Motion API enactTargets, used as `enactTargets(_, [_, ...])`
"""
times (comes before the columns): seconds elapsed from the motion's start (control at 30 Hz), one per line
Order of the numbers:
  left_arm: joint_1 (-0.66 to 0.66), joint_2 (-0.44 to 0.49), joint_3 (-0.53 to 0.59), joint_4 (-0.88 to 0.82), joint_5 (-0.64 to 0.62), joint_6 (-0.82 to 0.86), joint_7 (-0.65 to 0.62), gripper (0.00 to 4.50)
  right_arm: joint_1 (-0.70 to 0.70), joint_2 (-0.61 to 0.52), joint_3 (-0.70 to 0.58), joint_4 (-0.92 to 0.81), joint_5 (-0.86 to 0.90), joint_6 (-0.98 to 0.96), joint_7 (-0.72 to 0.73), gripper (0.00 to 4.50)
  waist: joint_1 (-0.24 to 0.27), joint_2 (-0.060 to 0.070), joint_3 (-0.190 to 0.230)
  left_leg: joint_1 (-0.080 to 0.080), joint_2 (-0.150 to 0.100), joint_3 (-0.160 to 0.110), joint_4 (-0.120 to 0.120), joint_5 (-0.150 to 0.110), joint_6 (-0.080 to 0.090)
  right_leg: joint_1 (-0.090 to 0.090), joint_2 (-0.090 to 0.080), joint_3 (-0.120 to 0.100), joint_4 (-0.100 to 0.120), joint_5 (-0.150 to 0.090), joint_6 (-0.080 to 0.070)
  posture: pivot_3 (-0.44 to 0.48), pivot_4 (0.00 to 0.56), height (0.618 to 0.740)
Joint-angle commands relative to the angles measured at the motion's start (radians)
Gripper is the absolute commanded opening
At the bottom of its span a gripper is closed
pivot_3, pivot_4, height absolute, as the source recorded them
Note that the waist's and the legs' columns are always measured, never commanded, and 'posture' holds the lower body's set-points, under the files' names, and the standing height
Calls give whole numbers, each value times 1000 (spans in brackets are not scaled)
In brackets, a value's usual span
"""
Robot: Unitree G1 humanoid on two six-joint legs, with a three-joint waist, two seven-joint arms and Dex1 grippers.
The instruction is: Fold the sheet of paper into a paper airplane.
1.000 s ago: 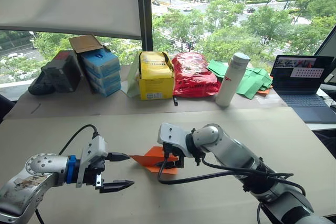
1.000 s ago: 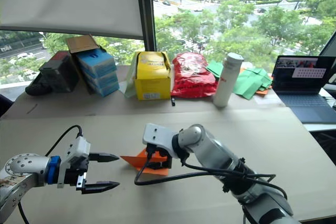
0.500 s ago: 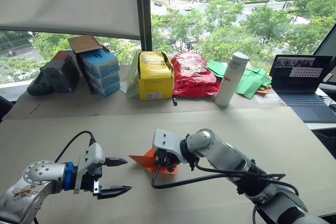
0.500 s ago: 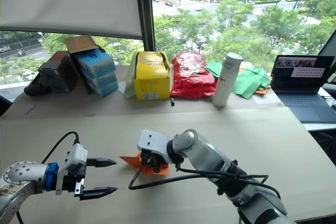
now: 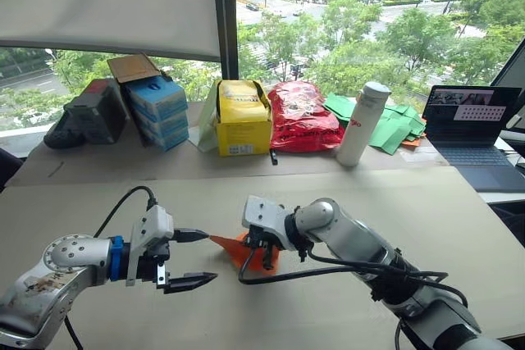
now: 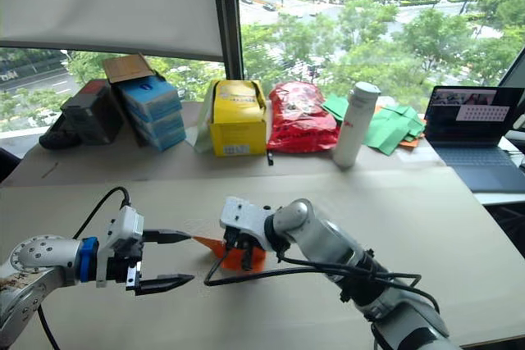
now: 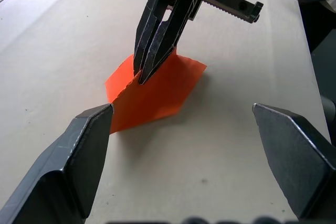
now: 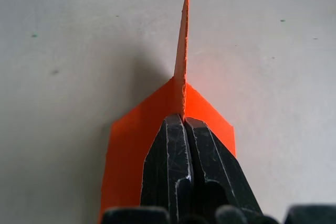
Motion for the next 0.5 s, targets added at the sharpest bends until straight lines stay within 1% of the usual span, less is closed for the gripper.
enactTargets(0.03, [-54,-37,0,-36,-43,22,44,4500,7,-58,-214,-55,40,97,-57,14,4,0,0,0,0,0,0,0,0,0,0,0,0,0,0,0,150,740])
enactTargets(0.13, [-85,-74,-15,-40,-38,20,76,4500,21,-121,-328,-43,39,170,-112,14,7,0,0,0,0,0,0,0,0,0,-1,-1,-1,0,0,0,150,740])
enactTargets(0.17, [-96,-88,-28,-44,-35,20,88,4500,28,-146,-386,-24,33,210,-142,14,8,0,0,0,0,0,0,0,0,0,-1,0,-1,0,0,0,150,740])
enactTargets(0.27, [-127,-120,-57,-59,-36,32,118,4500,34,-177,-497,34,21,283,-227,14,11,0,0,-1,0,0,0,0,0,0,-5,0,-1,0,0,0,150,740])
enactTargets(0.4, [-180,-152,-96,-84,-50,67,159,4500,39,-203,-557,117,-7,290,-324,14,8,0,0,-1,0,1,0,0,0,1,-4,0,-1,0,0,0,150,740])
enactTargets(0.5, [-229,-175,-126,-102,-57,91,187,4500,52,-207,-601,165,-31,290,-396,14,7,0,1,-1,0,1,0,0,1,1,1,1,-1,0,0,0,150,740])
